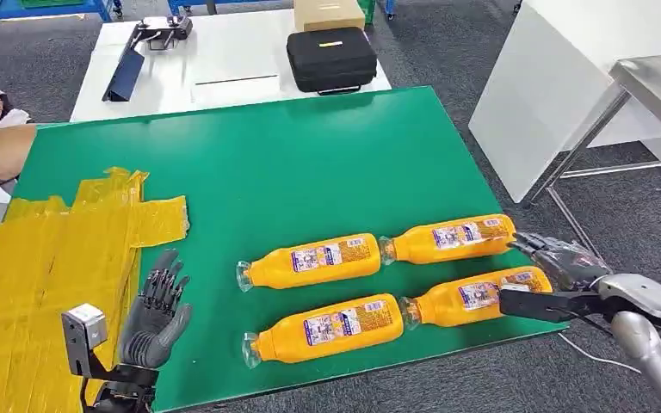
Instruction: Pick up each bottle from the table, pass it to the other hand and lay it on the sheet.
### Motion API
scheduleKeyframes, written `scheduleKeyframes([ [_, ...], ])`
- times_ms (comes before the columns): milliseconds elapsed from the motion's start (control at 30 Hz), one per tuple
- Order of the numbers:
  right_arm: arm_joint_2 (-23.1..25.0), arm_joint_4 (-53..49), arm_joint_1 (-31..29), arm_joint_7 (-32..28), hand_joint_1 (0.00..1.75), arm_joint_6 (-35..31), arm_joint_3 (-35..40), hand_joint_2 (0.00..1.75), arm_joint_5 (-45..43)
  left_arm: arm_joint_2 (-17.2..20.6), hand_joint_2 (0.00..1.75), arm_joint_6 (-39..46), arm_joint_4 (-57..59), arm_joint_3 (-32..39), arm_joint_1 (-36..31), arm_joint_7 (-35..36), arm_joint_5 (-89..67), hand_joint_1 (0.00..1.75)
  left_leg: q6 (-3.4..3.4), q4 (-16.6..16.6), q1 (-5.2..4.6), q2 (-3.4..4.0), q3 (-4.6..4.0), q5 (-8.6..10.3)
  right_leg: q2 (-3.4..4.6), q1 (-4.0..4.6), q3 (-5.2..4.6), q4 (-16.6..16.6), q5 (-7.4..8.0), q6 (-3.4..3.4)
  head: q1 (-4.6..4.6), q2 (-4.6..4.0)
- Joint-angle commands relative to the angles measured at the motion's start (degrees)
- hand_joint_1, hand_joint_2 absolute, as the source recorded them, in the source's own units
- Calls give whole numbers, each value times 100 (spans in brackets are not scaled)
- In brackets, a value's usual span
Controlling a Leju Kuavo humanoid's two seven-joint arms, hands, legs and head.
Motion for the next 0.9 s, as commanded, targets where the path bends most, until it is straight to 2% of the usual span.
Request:
scheduleKeyframes([
  [33, 302, 838, -557, 118, 0, 92, 1110, 175, -232, -28, 175, 71, 346, 0, -117, 20, -5, 0, -12, -13, 11, 10, 36, -8, 27, 9, 38, -23, -1, -14, 2, 0],
  [133, 349, 937, -504, 121, 0, 129, 1156, 175, -437, -237, 175, 237, 170, -21, -12, 99, -107, 0, -12, -13, 10, 11, 43, -11, 32, 8, 45, -24, -4, -15, 0, 0],
  [467, 452, 1027, -462, 183, 0, 103, 1251, 175, -490, -166, 175, 340, 172, -42, -6, 120, -92, 0, -9, -8, 5, 4, 25, -7, 17, 4, 28, -14, -4, -11, 0, 0],
  [600, 552, 1178, -323, 230, 0, 50, 1280, 175, -541, -160, 175, 360, 187, -74, -8, 119, -90, 0, -13, -14, 10, 2, 45, -13, 23, 8, 51, -24, -8, -17, 0, 0],
  [700, 552, 1178, -323, 230, 0, 50, 1280, 175, -541, -160, 175, 360, 187, -74, -8, 119, -90, 0, -8, -9, 7, -2, 24, -6, 10, 6, 29, -16, -4, -11, 0, 0],
  [767, 552, 1178, -323, 230, 0, 50, 1280, 175, -541, -160, 175, 360, 187, -74, -8, 119, -90, 0, -15, -13, 10, 0, 50, -16, 24, 7, 56, -24, -12, -18, 2, 0],
  [833, 552, 1178, -323, 230, 0, 50, 1280, 175, -541, -160, 175, 360, 187, -74, -8, 119, -90, 0, -7, -7, 5, -1, 18, -5, 8, 3, 21, -13, -3, -9, 0, 0],
  [900, 552, 1178, -323, 230, 0, 50, 1280, 175, -541, -160, 175, 360, 187, -74, -8, 119, -90, 0, -9, -8, 6, -1, 23, -7, 11, 4, 27, -14, -5, -11, 0, 0],
])
